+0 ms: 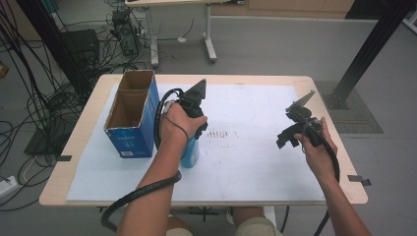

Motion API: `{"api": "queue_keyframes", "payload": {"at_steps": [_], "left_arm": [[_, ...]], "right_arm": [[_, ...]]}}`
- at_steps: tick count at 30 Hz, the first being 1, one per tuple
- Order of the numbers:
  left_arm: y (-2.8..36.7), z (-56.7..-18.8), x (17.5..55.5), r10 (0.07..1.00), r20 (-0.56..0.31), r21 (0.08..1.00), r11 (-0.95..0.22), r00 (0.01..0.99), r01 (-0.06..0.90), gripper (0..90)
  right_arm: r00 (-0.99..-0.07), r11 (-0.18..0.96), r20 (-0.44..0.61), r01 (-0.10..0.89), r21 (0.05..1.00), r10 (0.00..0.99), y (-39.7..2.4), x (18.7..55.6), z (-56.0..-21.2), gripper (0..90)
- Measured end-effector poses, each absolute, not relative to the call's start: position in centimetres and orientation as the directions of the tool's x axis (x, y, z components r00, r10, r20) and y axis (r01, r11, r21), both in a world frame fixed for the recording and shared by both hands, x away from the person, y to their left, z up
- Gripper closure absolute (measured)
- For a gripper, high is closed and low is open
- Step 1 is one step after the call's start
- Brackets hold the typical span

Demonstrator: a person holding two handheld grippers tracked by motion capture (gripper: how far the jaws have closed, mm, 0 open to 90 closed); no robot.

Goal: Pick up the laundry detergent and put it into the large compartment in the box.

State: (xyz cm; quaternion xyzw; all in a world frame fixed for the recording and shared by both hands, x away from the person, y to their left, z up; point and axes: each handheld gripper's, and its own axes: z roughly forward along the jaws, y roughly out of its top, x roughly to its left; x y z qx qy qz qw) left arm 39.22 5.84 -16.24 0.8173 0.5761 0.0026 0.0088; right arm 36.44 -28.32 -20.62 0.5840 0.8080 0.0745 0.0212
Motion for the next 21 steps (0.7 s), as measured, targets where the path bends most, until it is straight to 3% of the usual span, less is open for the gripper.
{"api": "queue_keyframes", "payload": {"at_steps": [21], "left_arm": [[6.02,-15.27,39.44,0.938,-0.024,0.002,-0.345,0.345,0.939,37.5]], "right_arm": [[-0.318,0.308,0.053,0.941,0.142,0.947,-27.98,36.43,-20.45,6.5]]}}
